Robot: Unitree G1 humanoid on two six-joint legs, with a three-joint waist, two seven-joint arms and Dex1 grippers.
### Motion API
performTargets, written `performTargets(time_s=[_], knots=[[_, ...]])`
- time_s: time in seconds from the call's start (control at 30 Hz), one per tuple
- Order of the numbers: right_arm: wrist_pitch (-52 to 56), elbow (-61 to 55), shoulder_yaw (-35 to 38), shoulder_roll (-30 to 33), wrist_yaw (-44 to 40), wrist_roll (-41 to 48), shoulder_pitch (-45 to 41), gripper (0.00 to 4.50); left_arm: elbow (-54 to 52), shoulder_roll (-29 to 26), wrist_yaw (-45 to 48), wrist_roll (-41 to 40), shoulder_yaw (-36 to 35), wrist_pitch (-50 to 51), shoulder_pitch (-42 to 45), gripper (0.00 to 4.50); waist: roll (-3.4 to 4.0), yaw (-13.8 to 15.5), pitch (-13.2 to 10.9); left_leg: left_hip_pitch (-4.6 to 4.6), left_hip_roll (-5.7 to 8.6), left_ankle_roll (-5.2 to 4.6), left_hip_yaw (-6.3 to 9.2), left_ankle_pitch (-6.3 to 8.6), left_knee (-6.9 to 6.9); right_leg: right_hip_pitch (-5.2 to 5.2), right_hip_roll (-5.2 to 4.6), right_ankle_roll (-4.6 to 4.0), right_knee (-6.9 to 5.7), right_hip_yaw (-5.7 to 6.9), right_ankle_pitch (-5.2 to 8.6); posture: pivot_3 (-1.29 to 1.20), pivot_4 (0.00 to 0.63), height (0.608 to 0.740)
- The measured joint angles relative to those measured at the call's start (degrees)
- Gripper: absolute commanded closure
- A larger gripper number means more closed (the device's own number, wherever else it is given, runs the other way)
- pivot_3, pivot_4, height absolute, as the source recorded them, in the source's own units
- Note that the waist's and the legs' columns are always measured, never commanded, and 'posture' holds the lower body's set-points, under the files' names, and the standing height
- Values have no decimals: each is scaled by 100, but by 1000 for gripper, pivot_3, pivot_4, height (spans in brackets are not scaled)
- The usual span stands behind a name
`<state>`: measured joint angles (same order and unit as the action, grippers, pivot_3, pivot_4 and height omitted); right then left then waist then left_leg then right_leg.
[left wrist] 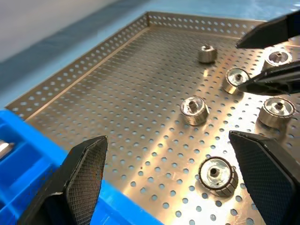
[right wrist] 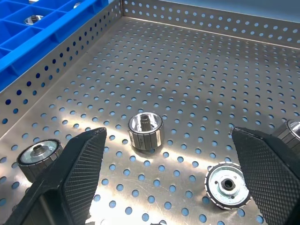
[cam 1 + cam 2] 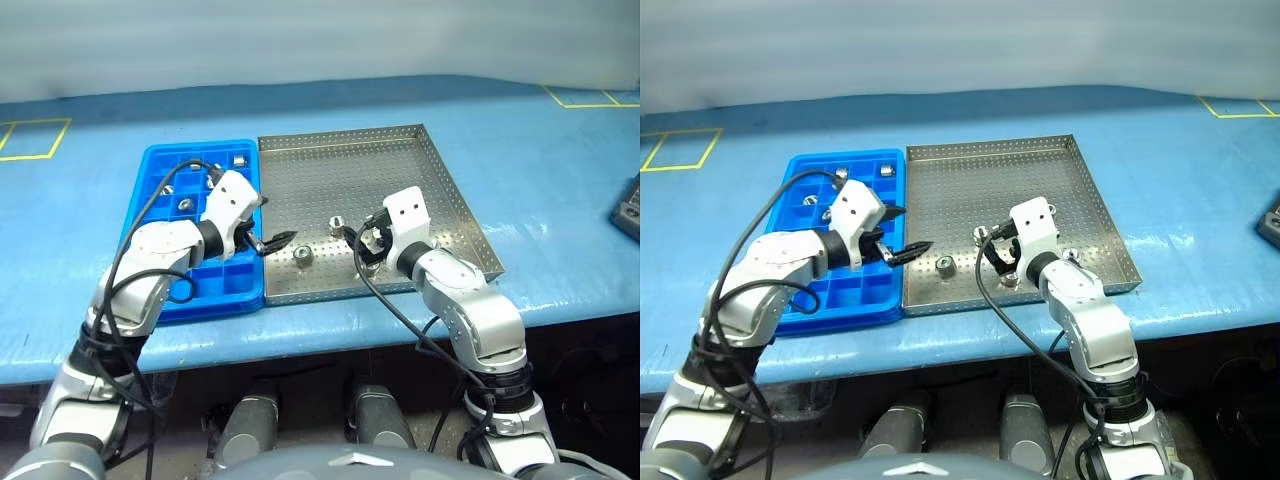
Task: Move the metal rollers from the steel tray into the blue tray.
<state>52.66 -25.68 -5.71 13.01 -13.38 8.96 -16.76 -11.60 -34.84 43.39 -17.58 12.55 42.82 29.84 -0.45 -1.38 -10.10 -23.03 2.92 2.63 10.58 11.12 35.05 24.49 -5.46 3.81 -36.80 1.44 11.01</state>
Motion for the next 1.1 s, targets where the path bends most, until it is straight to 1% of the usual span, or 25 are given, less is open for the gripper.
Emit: performTargets(time_s=[0.07,0.13,0.3,0.47,0.57,0.63,0.73,0.8,0.93,1.0,1.03,1.1], knots=[[-4,-19,-48,-55,2,11,14,14,376,-29,416,101,303,-13,426,0,0,-9,0,-2,0,-1,-2,1,0,1,2,12,4,-3,-7,2,150,740],[-11,-29,-77,-86,4,17,31,14,701,-37,728,254,611,-230,701,0,0,-24,0,-2,0,-2,-7,1,0,1,1,17,7,-9,-10,-9,150,740],[-20,-86,-121,-171,77,16,195,14,1401,81,1295,688,1277,-630,967,0,0,-97,0,-1,0,-5,-20,3,1,7,3,22,5,-29,-13,-41,150,740],[-74,-207,-152,-219,127,12,273,14,1983,282,1500,1098,1582,-894,1123,0,-1,-150,0,1,0,-7,-38,3,9,8,6,38,4,-52,-22,-55,150,740],[-120,-232,-188,-252,157,12,313,0,2212,370,1593,1315,1735,-992,1214,581,-1,-189,0,4,0,-10,-49,5,11,8,6,43,3,-64,-25,-61,150,740],[-128,-233,-199,-258,196,9,352,0,2328,438,1622,1443,1747,-998,1223,1204,-1,-212,-1,5,0,-12,-53,6,11,8,6,45,4,-69,-26,-61,150,740],[-144,-233,-204,-277,238,1,362,0,2408,438,1718,1564,1808,-979,1262,2263,-1,-251,-1,9,-1,-15,-60,7,11,8,6,46,3,-75,-27,-59,150,740],[-161,-233,-204,-291,255,-2,362,0,2388,433,1792,1665,1827,-980,1276,2745,-1,-251,0,12,-1,-15,-61,7,11,7,6,47,2,-77,-27,-59,150,740],[-225,-219,-223,-317,261,-4,360,0,2186,347,1848,1778,1847,-961,1196,2757,-1,-256,0,22,-3,-17,-74,8,12,4,6,49,0,-87,-29,-28,150,740],[-232,-194,-225,-320,260,-5,357,0,2060,347,1786,1745,1746,-917,1083,2758,-1,-248,0,22,-4,-17,-73,8,12,5,7,49,-1,-87,-29,-22,150,740],[-234,-184,-229,-326,259,-5,352,0,2016,395,1709,1700,1626,-866,1014,2758,-1,-245,0,23,-4,-17,-73,8,13,5,7,50,-1,-88,-29,-27,150,740],[-251,-159,-243,-347,253,-5,336,0,1818,670,1201,1534,1042,-674,780,2759,-4,-241,-2,17,-4,-17,-70,8,15,7,8,51,-1,-87,-30,-24,150,740]])
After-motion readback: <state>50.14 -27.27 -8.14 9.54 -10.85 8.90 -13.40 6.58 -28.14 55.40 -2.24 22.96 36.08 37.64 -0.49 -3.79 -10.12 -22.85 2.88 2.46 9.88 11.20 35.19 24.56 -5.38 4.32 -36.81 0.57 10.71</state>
